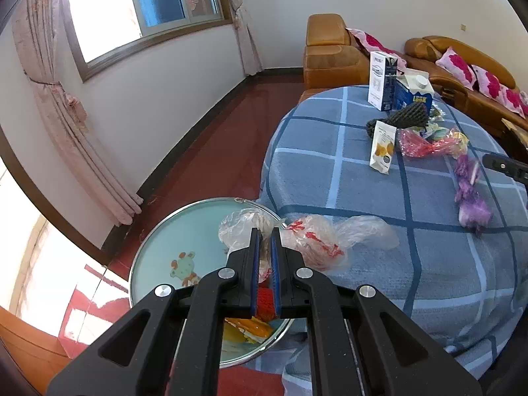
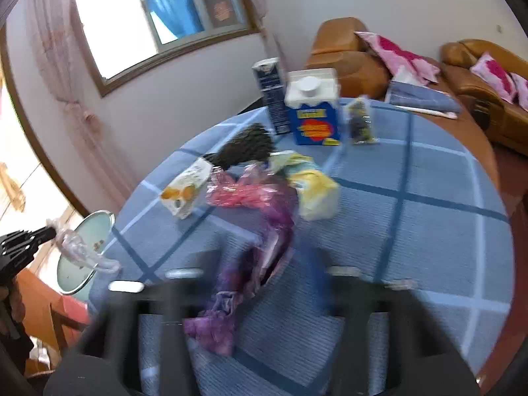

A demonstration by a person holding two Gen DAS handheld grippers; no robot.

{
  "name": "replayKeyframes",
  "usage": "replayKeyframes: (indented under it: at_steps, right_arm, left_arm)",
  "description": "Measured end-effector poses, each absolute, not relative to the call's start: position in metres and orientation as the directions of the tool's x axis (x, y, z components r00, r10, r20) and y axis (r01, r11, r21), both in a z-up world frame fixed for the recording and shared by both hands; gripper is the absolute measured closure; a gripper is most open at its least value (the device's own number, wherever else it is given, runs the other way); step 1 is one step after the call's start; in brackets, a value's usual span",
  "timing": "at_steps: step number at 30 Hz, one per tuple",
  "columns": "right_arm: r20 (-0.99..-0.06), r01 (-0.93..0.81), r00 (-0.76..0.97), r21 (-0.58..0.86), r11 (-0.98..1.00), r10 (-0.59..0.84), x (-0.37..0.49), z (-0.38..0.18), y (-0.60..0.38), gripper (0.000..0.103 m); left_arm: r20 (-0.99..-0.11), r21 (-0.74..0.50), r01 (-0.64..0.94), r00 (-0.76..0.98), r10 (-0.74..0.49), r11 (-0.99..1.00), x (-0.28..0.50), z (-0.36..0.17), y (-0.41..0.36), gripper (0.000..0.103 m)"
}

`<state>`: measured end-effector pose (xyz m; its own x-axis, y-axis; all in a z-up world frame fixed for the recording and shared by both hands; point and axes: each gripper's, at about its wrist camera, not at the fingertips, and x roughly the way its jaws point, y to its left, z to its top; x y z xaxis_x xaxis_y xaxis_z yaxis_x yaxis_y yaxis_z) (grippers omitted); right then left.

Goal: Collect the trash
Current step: 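Carry the clear plastic bags and purple bag over the blue bin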

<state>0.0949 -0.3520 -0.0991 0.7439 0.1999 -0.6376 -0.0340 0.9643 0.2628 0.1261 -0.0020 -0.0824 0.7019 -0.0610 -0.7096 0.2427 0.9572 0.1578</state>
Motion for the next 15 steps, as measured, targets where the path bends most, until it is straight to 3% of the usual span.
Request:
replayKeyframes:
  at_steps: [3,5,9,11,15]
  right_arm:
    - [-0.65,-0.031,0.736,0.245,0.969,0.189,0.081,-0.1,-0.347,0.04]
    - [-0.663,-0.046,0.72,0.25,0.967,0.205,0.077,-0.104,-0.337,0.031]
    - [-0.723,-0.142,0.638,0.229,0.963,0.266,0.079,-0.126,-0.297,0.031]
    - [-0.745,-0.148,0.624,0.185,0.971,0.237,0.08,-0.131,-0.293,0.046]
    - [-0.771,-0.082,0.632,0.036,0.996,0.08,0.073,-0.128,-0.324,0.048]
  left_arm:
    - [-0.713,0.152,0.248,0.698,-0.068,0.957,0.125,-0.085,-0.002,0.097]
    - [-0.715,0.15,0.251,0.695,-0.07,0.956,0.126,-0.087,-0.003,0.097]
    - [-0.725,0.146,0.262,0.684,-0.077,0.954,0.126,-0.091,-0.004,0.097]
    - [-0.725,0.143,0.261,0.684,-0.079,0.955,0.126,-0.092,-0.005,0.097]
    - [-0.725,0.133,0.259,0.684,-0.085,0.957,0.126,-0.093,-0.003,0.097]
